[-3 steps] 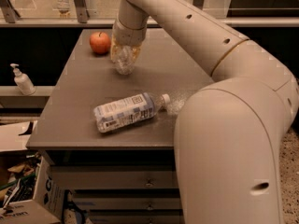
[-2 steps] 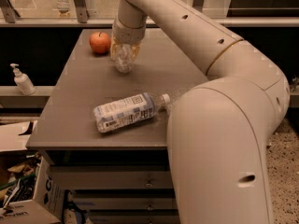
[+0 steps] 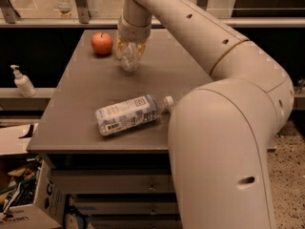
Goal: Move water bottle near apple
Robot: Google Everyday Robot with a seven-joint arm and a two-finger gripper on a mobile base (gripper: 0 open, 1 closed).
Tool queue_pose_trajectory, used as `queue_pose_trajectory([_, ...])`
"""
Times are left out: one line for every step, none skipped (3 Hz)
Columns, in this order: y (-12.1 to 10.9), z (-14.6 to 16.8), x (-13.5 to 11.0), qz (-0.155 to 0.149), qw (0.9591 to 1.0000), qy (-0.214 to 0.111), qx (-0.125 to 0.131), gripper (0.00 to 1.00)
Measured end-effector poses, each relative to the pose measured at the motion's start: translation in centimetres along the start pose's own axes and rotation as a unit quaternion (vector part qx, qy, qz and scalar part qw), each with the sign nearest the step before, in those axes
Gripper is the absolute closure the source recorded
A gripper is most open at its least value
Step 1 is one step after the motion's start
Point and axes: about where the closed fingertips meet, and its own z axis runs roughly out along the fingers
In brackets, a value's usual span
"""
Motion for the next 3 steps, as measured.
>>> queue_pose_trajectory([0.22,-0.31,-0.02,0.000,1.0000,0.001,-0.003,0.36])
queue_pose_trajectory([0.14,-0.30,-0.22,-0.001,1.0000,-0.001,-0.004,0.12])
queue_pose_trajectory([-0.26,-0.08,-0.63,-0.001,1.0000,-0.005,-0.005,0.00])
